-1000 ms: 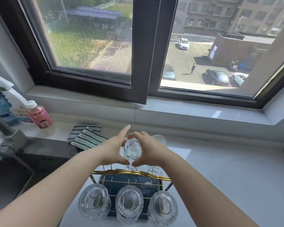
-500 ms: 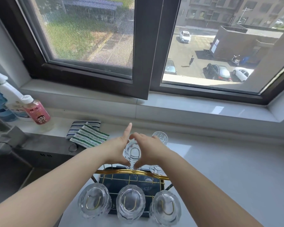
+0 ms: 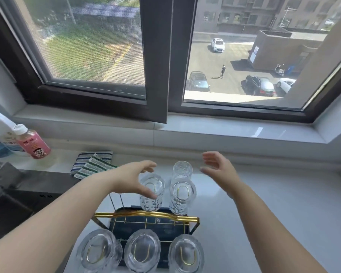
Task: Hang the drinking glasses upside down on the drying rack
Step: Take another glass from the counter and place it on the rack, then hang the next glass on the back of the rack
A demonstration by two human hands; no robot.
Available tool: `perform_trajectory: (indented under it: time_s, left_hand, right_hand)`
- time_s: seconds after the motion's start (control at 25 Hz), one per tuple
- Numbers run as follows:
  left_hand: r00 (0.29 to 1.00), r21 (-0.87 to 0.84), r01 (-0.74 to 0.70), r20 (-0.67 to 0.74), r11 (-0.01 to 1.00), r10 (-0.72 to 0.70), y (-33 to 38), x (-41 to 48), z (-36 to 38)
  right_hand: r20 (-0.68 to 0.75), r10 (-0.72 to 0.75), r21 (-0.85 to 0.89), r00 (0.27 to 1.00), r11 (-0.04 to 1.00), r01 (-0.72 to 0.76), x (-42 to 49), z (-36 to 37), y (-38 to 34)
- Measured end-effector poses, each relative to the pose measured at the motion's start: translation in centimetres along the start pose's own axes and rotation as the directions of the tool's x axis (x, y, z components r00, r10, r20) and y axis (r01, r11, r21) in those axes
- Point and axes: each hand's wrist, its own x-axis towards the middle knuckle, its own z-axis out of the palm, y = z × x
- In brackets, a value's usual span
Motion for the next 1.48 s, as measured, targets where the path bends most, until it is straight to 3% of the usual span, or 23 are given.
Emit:
perform_trajectory:
  time_s: [0.2, 0.44, 0.6, 0.68, 0.84, 0.96, 1.12, 1.24, 1.36, 1.48]
  left_hand:
    - [0.994, -0.073, -0.067, -0.089, 0.995, 0.06, 3.1, 4.9, 0.2]
    - [0.996, 0.085, 0.087, 0.017, 0.993, -0.089, 2.5, 11.9, 2.5]
    - [0.975, 0.141, 0.166, 0.125, 0.976, -0.184, 1.2, 13.9, 3.3]
    - [0.979, 0.107, 0.142, 0.132, 0.984, -0.156, 1.2, 13.9, 3.3]
    - [1.0, -0.021, -0.012, -0.026, 1.0, 0.011, 3.3, 12.5, 2.5]
    - [0.977, -0.038, -0.098, -0.196, 0.994, 0.089, 5.8, 10.4, 1.1]
    - [0.92, -0.014, -0.147, -0.369, 0.989, 0.132, 8.0, 6.6, -0.3]
    - [0.901, -0.068, -0.174, -0.413, 0.982, 0.131, 8.3, 3.8, -1.0]
    - [0.899, -0.189, -0.217, -0.421, 0.958, 0.121, 7.7, 1.1, -1.2]
    - [0.896, -0.332, -0.248, -0.436, 0.91, 0.085, 6.8, -1.4, -1.2]
  right_hand:
    - [0.142, 0.161, -0.108, 0.977, 0.983, -0.147, 1.5, 2.3, 5.9]
    - [0.255, 0.149, -0.072, 0.955, 0.988, -0.135, 4.6, 5.9, 8.5]
    - [0.188, 0.132, -0.065, 0.973, 0.99, -0.122, 5.4, 7.0, 9.6]
    - [0.162, 0.125, -0.062, 0.979, 0.991, -0.116, 5.2, 6.6, 9.4]
    - [0.084, 0.04, 0.065, 0.996, 0.997, -0.046, 4.5, 4.8, 6.5]
    - [0.029, -0.033, 0.167, 0.999, 0.986, 0.028, 3.7, 3.5, 2.9]
    - [-0.041, -0.155, 0.112, 0.987, 0.981, 0.159, 1.5, 2.5, -1.3]
    - [-0.003, -0.184, 0.098, 0.983, 0.978, 0.184, -0.4, 2.1, -3.5]
    - [0.126, -0.124, 0.235, 0.984, 0.968, 0.091, -2.1, 1.6, -5.1]
    - [0.318, -0.05, 0.528, 0.947, 0.839, -0.133, -3.3, 1.4, -5.9]
